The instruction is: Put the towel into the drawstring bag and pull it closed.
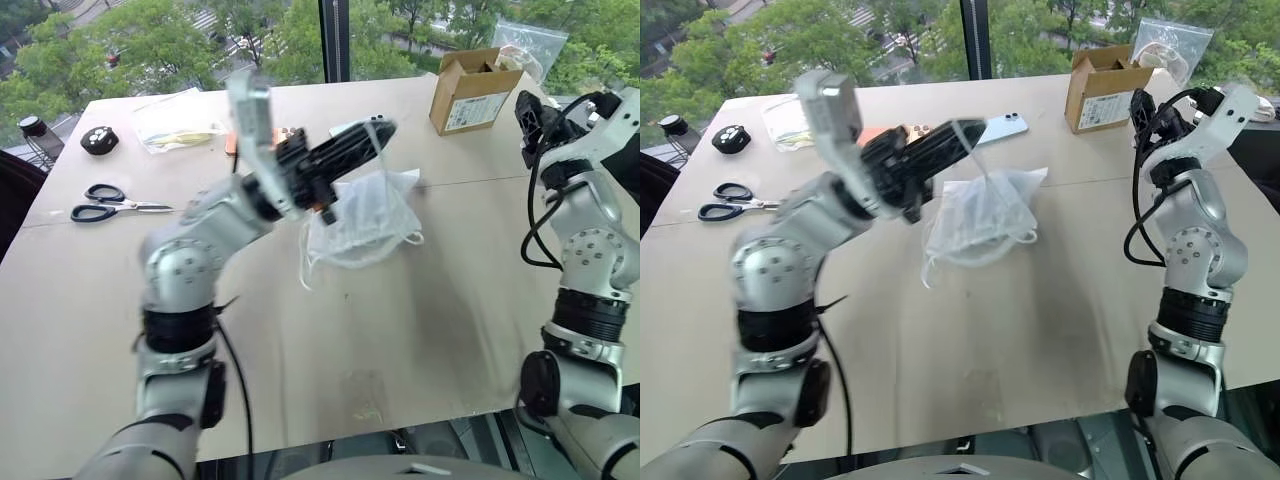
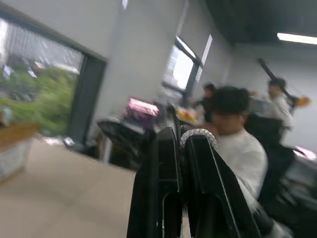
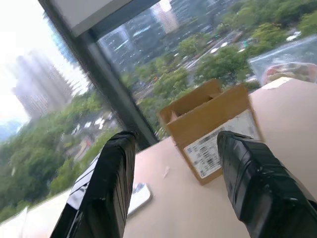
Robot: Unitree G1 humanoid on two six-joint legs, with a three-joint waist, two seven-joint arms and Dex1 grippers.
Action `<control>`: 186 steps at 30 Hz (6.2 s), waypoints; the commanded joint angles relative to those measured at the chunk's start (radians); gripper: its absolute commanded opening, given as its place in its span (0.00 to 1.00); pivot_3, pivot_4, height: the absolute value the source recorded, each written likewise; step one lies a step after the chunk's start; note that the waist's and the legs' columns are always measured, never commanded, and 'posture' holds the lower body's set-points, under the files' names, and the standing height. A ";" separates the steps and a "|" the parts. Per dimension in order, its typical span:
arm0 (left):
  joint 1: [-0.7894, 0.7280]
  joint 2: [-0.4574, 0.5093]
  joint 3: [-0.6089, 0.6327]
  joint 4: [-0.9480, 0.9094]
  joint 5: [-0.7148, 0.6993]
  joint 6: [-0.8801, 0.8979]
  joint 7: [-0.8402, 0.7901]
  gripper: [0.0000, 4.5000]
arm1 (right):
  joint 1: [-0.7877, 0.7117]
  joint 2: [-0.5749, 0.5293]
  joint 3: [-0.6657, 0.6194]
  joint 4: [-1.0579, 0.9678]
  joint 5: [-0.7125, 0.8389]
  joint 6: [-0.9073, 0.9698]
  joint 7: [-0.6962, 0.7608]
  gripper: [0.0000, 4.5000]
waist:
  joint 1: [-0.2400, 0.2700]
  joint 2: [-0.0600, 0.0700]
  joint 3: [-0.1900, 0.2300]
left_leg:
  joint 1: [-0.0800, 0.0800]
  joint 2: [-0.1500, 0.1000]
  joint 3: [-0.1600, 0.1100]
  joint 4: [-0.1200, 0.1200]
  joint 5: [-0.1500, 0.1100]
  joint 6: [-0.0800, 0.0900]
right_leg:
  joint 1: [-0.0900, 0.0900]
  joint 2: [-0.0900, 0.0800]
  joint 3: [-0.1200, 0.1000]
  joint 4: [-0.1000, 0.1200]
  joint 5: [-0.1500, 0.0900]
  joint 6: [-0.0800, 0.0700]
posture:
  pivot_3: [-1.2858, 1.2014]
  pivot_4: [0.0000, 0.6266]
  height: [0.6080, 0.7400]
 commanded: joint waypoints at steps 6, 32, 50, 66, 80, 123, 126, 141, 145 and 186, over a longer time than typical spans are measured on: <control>0.180 0.148 0.077 -0.042 0.072 0.014 0.008 0.00 | 0.128 -0.240 0.190 -0.200 0.213 0.263 0.536 0.62 | 0.029 0.000 0.000 | 0.002 0.000 -0.002 -0.001 -0.001 0.002 | 0.003 -0.001 -0.001 -0.002 0.000 0.000 | 0.52 0.24 1.00; 0.101 0.045 0.052 0.003 0.120 -0.008 0.072 0.00 | 0.043 -0.056 0.425 -0.297 0.154 0.344 0.526 0.37 | 0.035 -0.001 0.001 | 0.006 -0.001 -0.005 0.001 -0.002 0.003 | 0.009 -0.002 -0.004 -0.003 0.000 0.001 | 0.52 0.24 1.00; 0.250 0.297 0.137 0.124 0.195 -0.035 -0.287 0.98 | 0.001 -0.041 0.168 -0.275 0.377 0.389 0.371 0.00 | 0.029 -0.001 0.001 | 0.006 -0.001 -0.004 -0.002 -0.002 0.003 | 0.007 -0.002 -0.002 -0.003 0.000 0.001 | 0.52 0.24 1.00; 0.360 0.200 -0.066 0.196 0.531 -0.219 -0.274 0.98 | 0.012 -0.027 0.164 -0.276 0.397 0.357 0.319 0.00 | 0.033 0.000 0.001 | 0.006 -0.001 -0.005 -0.002 -0.004 0.007 | 0.007 -0.003 -0.002 -0.004 0.000 0.001 | 0.52 0.24 1.00; 0.283 0.083 0.044 0.295 0.674 -0.439 -0.086 0.98 | 0.031 -0.213 0.408 -0.211 -0.269 0.001 0.263 0.00 | 0.034 0.000 0.001 | 0.006 -0.001 -0.004 -0.001 -0.004 0.007 | 0.006 -0.003 -0.002 -0.003 0.000 0.001 | 0.52 0.24 1.00; 0.111 -0.098 -0.446 0.449 0.965 -0.595 -0.337 0.91 | 0.043 -0.071 0.367 -0.258 -0.313 0.033 0.298 0.00 | 0.032 -0.001 0.001 | 0.005 -0.002 -0.004 -0.001 -0.002 0.004 | 0.007 -0.002 -0.002 -0.003 0.000 0.001 | 0.52 0.24 1.00; 0.094 -0.130 -0.466 0.521 1.005 -0.627 -0.323 0.91 | 0.042 -0.065 0.365 -0.261 -0.314 0.034 0.296 0.00 | 0.031 -0.001 0.001 | 0.005 -0.002 -0.004 0.000 -0.003 0.004 | 0.007 -0.002 -0.002 -0.003 0.000 0.001 | 0.52 0.24 1.00; 0.111 -0.191 -0.395 0.572 1.035 -0.735 -0.205 0.00 | 0.042 -0.059 0.357 -0.263 -0.337 0.031 0.270 0.00 | 0.031 -0.001 0.001 | 0.005 -0.002 -0.004 0.000 -0.002 0.003 | 0.007 -0.002 -0.002 -0.003 0.000 0.001 | 0.52 0.24 1.00; 0.124 -0.199 -0.338 0.553 1.067 -0.834 -0.095 0.00 | 0.037 -0.065 0.346 -0.242 -0.377 0.007 0.244 0.00 | 0.031 -0.001 0.001 | 0.005 -0.002 -0.004 0.000 -0.002 0.003 | 0.007 -0.002 -0.002 -0.003 0.000 0.001 | 0.52 0.24 1.00; 0.252 -0.130 0.188 0.482 1.395 -0.594 0.986 0.00 | 0.205 0.080 -0.112 -0.108 -0.712 -0.091 -0.516 0.00 | 0.036 -0.001 0.000 | 0.006 -0.002 -0.001 -0.001 -0.002 0.003 | 0.006 -0.002 0.001 -0.001 0.001 0.002 | 0.52 0.24 1.00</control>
